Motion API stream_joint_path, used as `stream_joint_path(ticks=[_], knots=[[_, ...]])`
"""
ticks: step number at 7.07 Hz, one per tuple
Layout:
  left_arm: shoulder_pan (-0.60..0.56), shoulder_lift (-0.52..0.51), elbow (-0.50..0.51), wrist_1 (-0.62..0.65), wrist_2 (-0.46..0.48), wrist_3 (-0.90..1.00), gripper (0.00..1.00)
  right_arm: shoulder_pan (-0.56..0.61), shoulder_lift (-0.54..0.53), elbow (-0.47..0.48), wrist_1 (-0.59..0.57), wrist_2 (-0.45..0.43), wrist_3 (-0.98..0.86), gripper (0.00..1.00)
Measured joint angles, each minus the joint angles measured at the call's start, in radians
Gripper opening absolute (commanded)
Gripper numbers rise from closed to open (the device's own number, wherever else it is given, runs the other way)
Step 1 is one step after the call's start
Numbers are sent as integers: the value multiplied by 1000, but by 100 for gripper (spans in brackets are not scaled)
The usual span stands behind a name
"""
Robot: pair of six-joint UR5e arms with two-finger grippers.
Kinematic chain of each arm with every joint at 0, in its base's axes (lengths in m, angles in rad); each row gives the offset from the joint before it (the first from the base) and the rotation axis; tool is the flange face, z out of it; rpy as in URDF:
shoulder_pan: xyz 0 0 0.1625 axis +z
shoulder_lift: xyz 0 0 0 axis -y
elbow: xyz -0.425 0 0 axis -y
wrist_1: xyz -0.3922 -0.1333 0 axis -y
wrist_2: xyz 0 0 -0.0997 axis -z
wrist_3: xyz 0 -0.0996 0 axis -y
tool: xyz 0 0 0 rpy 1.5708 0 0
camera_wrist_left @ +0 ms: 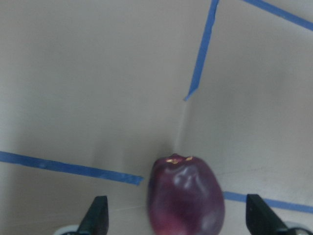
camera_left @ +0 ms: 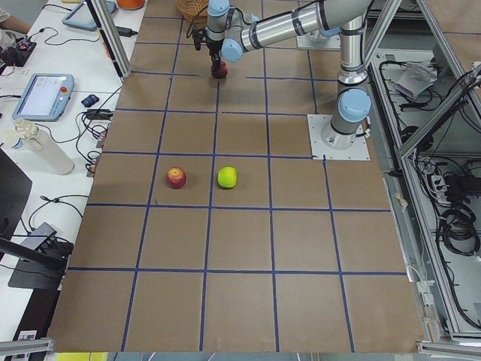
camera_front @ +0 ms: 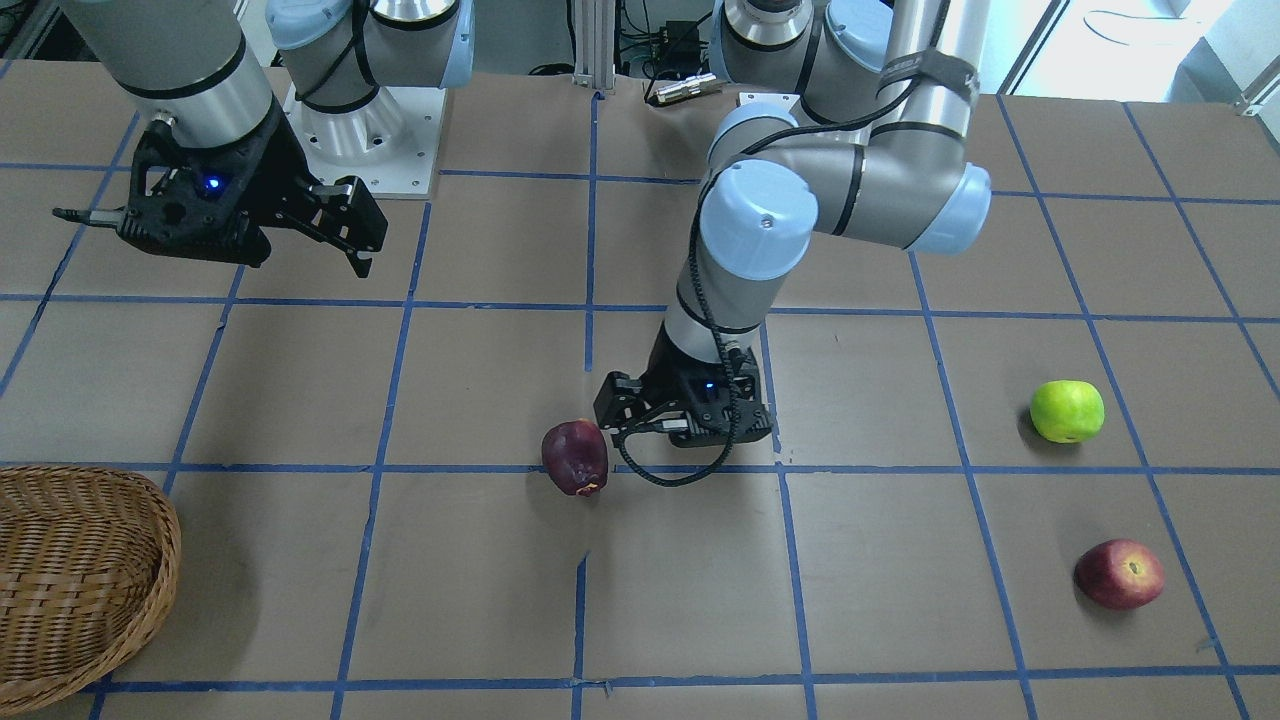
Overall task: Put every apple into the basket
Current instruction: 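Move the left gripper to the green apple while the right reaches the dark red apple, then grip the dark red apple with the right gripper while the left grasps the green apple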
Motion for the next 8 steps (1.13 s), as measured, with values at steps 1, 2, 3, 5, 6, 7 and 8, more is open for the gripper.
stream_joint_path(ticks=[1,2,3,5,6,7,8], knots=[[74,45,-3,-84,11,140,100,47,55,-1,-68,0,-3,100],[140,91,-7,-167,45,274,100,115,132,-5,-174,-4,16,100],[206,133,-11,-241,91,413,100,174,200,-11,-262,-6,48,100],[372,190,-42,-311,139,703,100,252,294,-12,-347,-2,141,100],[455,209,-70,-313,156,838,100,291,346,-13,-409,-1,171,100],[545,220,-91,-311,167,963,100,317,392,-11,-474,0,183,100],[644,215,-103,-305,172,1076,100,330,430,-7,-507,-2,189,100]])
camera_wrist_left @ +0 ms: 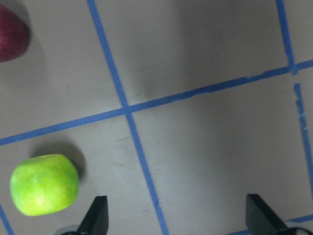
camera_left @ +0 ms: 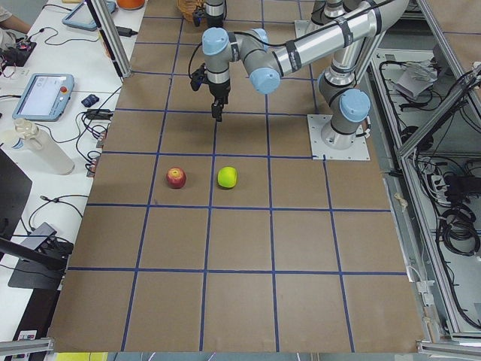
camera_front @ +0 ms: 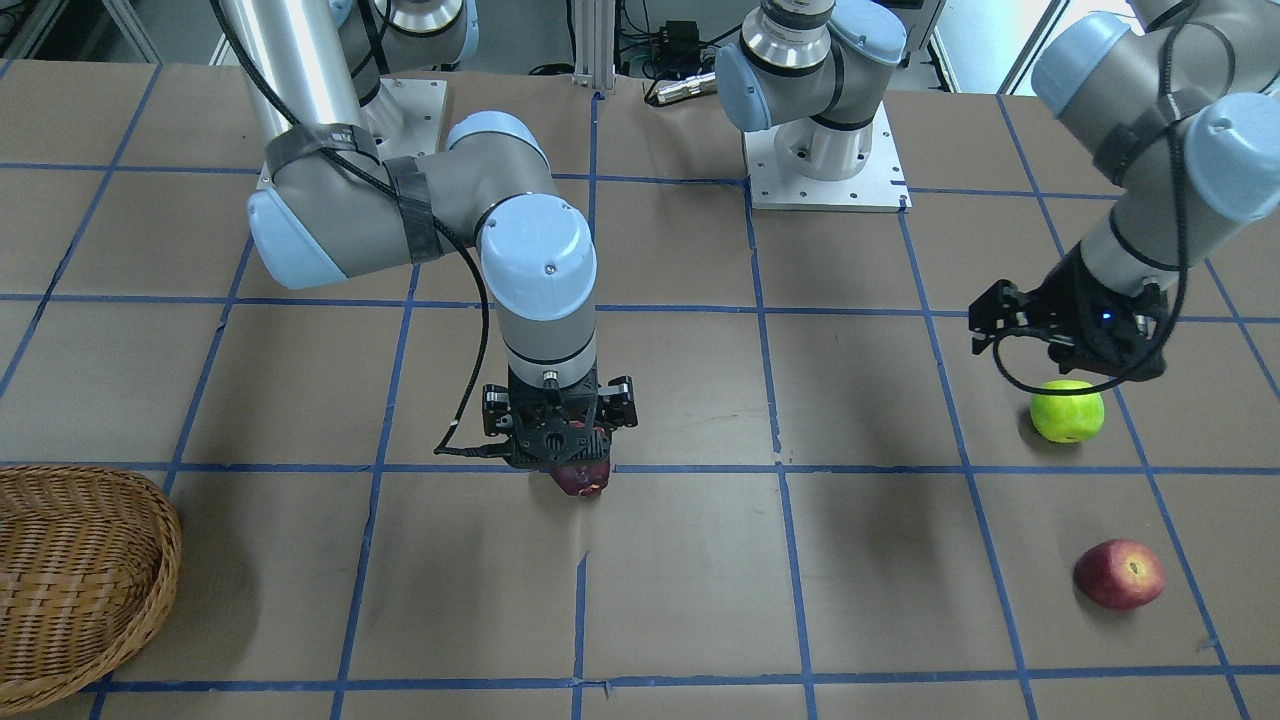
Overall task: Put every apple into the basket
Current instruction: 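Grip the dark red apple with the right gripper while the left grasps the green apple, then lift the dark red apple into the basket with the right gripper while the left lifts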
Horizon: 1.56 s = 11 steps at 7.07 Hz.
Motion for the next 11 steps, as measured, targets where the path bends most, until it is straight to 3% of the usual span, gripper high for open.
stream_joint_path(ticks=[2,6,7,8,9,11], knots=[[133,-46,-36,100,2,138,100,7,43,4,-18,-3,5,100],[195,-141,-87,273,-3,249,100,8,88,6,-53,4,4,99],[198,-167,-96,297,-1,251,100,8,99,6,-59,4,5,73],[200,-190,-101,314,2,249,100,8,108,6,-61,4,4,6],[200,-207,-103,331,3,246,100,8,111,6,-59,4,4,0],[200,-239,-104,373,4,244,97,3,98,2,-41,2,-8,0]])
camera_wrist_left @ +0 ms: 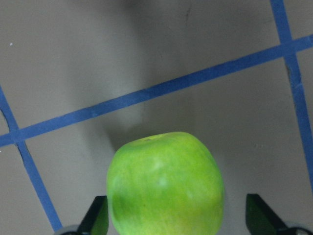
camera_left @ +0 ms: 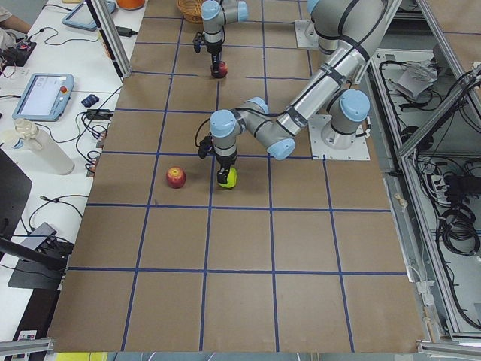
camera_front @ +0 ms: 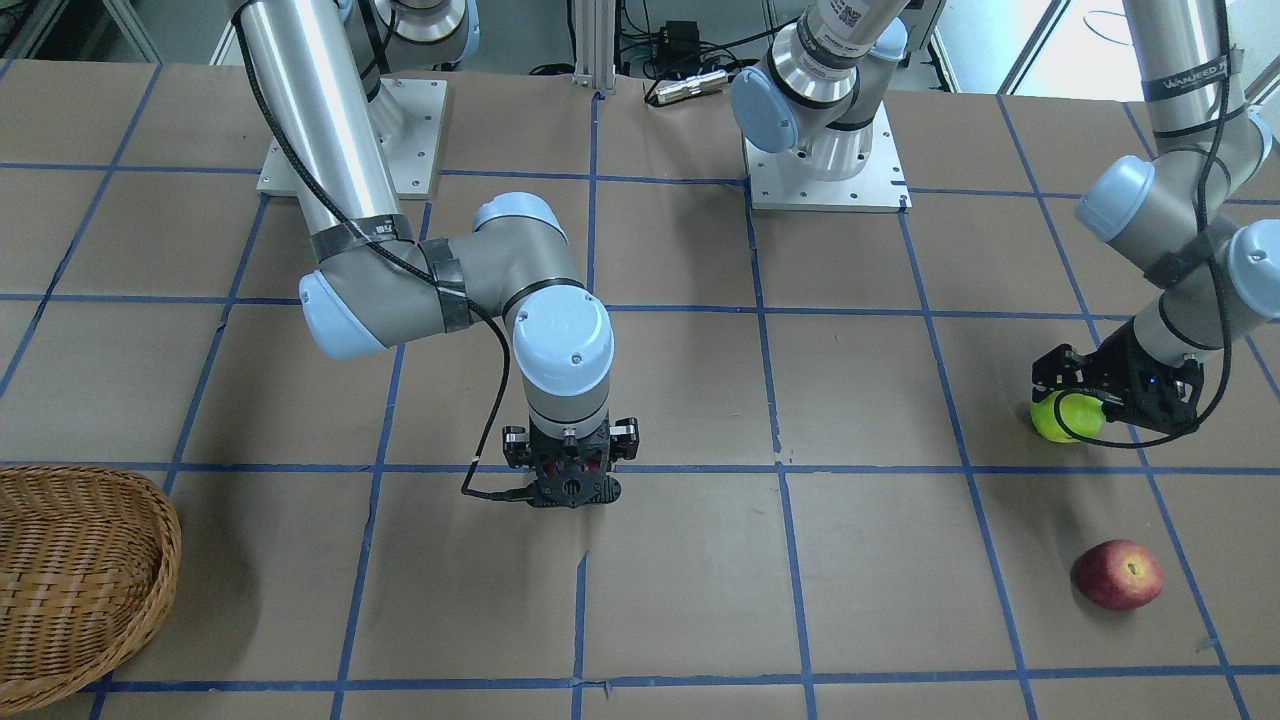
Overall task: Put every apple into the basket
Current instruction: 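Lift the dark red apple into the basket with the right gripper while the left lifts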
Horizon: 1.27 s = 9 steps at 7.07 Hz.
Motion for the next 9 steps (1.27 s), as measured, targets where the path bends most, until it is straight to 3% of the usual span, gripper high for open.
stream_joint_path(ticks=[1,2,6,9], knots=[[0,-14,0,14,0,-1,86,-18,-30,-10,24,-1,-4,0],[1,-23,0,22,0,-9,66,-70,-72,-24,60,0,-6,0],[-20,23,4,-16,-3,-192,65,-471,-150,-168,237,-3,-185,0],[-188,109,9,-93,-13,-539,65,-680,-116,-216,261,-90,-454,0]])
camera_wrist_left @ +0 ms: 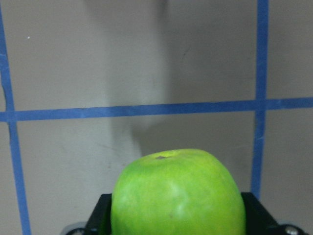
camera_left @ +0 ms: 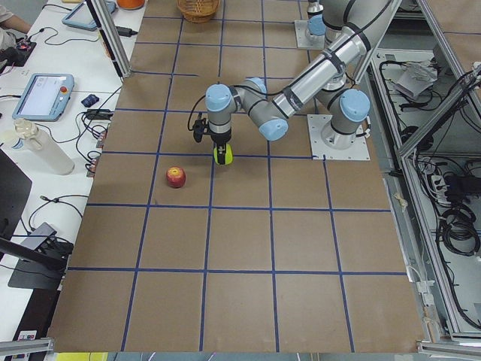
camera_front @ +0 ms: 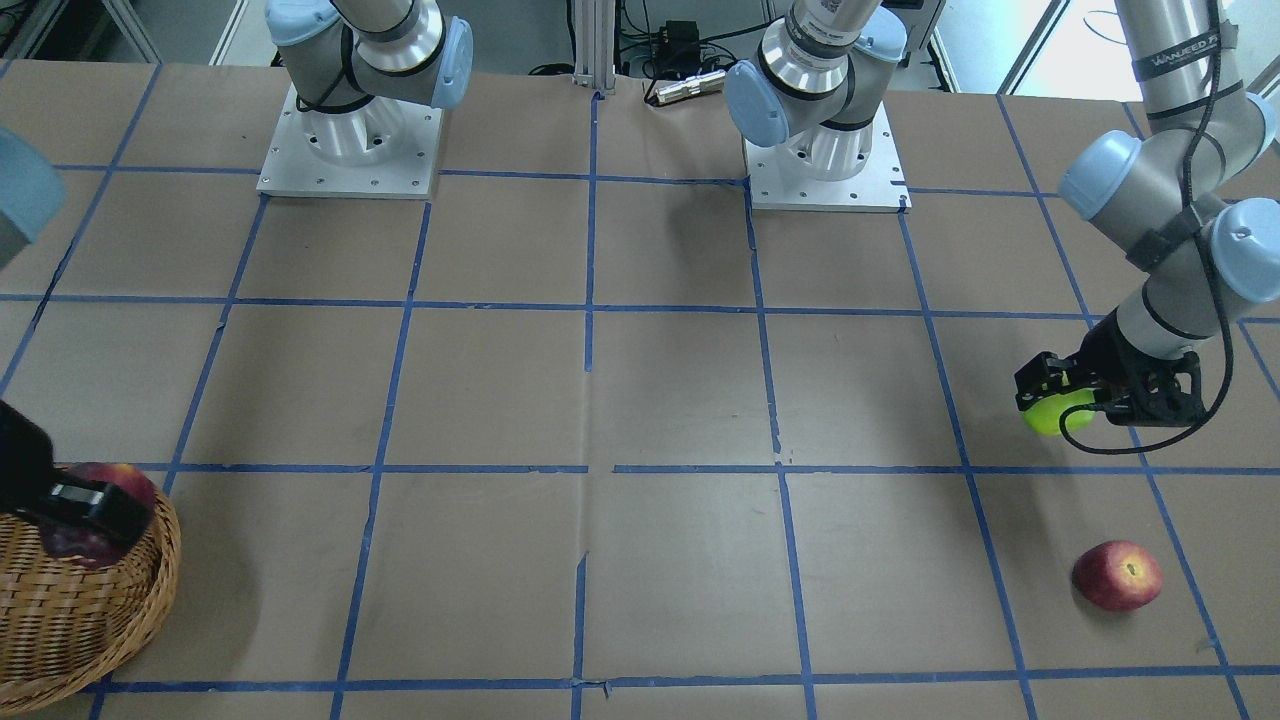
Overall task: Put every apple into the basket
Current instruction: 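Lift the dark red apple into the basket with the right gripper while the left lifts, then carry the green apple with the left gripper to the table center and release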
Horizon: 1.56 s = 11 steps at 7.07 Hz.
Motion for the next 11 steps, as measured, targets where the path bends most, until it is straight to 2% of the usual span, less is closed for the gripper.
stream_joint_path(ticks=[3,5,6,7,8,9,10,11], knots=[[-324,-1,6,12,-25,-566,66,-131,110,-2,-155,-34,-223,0],[-538,-34,9,101,-83,-969,66,-173,176,-3,-240,-63,-259,1],[-630,-67,11,188,-117,-1154,66,-179,195,-3,-267,-86,-257,10],[-712,-108,12,291,-133,-1320,66,-181,207,-4,-281,-98,-251,49],[-768,-152,14,396,-143,-1444,68,-182,221,-5,-297,-103,-250,64],[-800,-193,17,478,-153,-1523,100,-183,239,-5,-326,-104,-250,87],[-819,-224,23,519,-157,-1556,100,-187,258,-9,-352,-103,-251,100],[-827,-242,29,535,-157,-1562,100,-191,267,-14,-363,-101,-256,100]])
